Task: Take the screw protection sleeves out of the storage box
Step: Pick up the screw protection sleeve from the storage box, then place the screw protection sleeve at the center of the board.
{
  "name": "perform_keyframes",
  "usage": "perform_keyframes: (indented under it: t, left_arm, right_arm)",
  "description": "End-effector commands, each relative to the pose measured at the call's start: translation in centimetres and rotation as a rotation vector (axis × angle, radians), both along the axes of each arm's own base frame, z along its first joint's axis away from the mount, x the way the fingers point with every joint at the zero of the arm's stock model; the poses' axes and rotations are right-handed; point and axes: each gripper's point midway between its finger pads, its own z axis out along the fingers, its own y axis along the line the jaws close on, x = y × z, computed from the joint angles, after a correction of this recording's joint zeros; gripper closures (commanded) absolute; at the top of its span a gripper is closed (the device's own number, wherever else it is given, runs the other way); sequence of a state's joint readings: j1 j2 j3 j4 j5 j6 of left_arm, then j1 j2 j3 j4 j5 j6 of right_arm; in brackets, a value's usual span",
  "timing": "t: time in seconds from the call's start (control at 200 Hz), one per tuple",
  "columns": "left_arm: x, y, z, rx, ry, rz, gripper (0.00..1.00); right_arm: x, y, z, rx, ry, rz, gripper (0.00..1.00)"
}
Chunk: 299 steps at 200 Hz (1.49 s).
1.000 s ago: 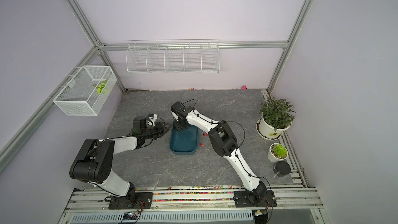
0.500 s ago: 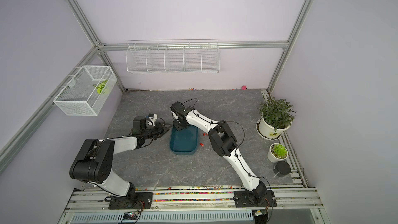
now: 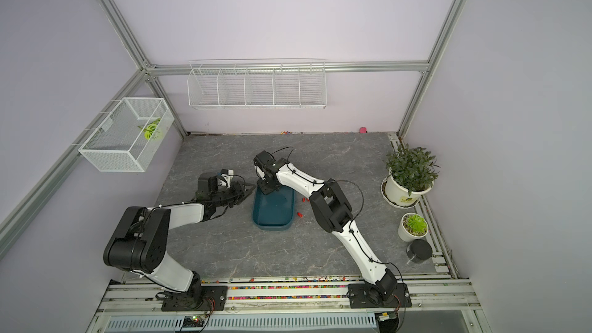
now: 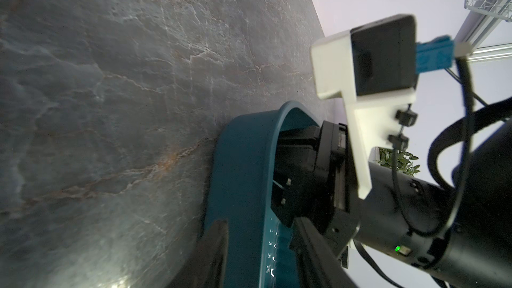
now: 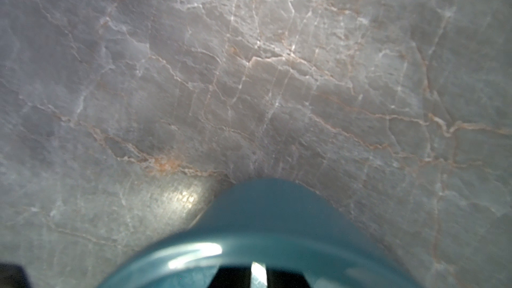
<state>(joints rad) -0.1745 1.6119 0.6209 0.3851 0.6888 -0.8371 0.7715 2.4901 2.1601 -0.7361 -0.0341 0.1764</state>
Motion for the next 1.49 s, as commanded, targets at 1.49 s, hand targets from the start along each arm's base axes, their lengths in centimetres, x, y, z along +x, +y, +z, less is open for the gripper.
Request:
perform_keyframes:
  t: [1.49]
  left_arm:
    - [0.7, 0.1, 0.3, -0.004, -0.005, 0.002, 0.54]
  right_arm:
    - [-9.9, -15.9, 10.4, 0.025, -0.005, -0.061, 0.92]
